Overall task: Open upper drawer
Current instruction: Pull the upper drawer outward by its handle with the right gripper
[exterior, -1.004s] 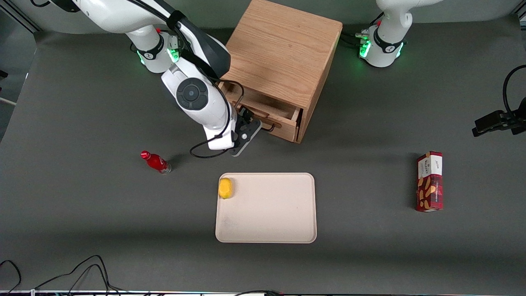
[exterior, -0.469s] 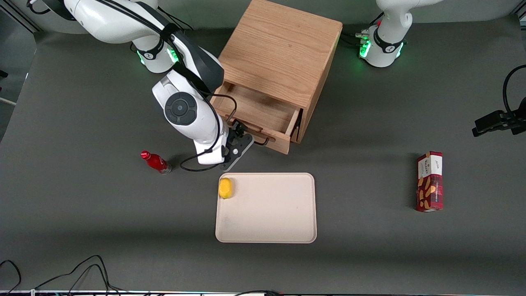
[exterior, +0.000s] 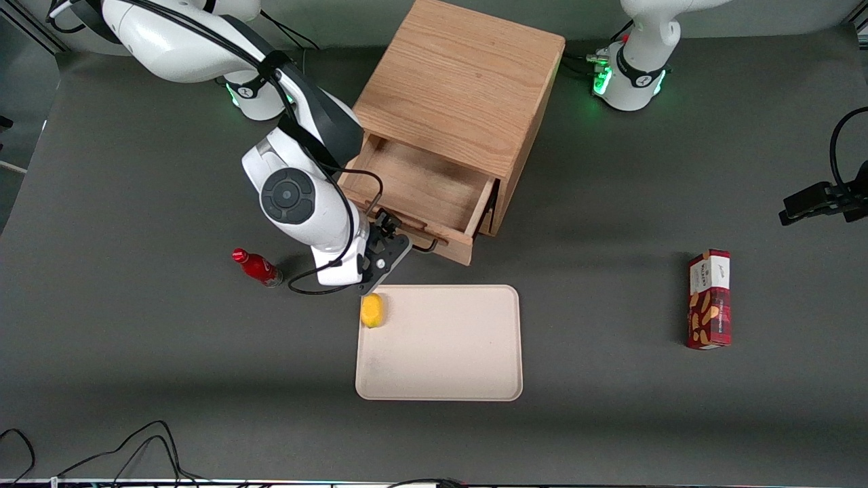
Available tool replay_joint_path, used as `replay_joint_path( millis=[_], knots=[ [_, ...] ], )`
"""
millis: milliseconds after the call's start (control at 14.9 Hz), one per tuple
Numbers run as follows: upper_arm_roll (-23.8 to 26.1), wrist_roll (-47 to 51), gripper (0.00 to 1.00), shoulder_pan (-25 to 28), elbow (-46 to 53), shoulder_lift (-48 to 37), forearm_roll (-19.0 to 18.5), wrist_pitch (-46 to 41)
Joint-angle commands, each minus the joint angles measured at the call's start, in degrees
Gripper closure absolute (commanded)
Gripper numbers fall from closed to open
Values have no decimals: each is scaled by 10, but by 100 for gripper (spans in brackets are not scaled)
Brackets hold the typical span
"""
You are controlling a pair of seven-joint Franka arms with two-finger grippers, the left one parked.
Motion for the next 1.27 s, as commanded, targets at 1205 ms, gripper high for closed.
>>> replay_joint_path(
  millis=[1205],
  knots=[
    [-21, -39, 0, -4, 109, 67, -1, -37]
  ],
)
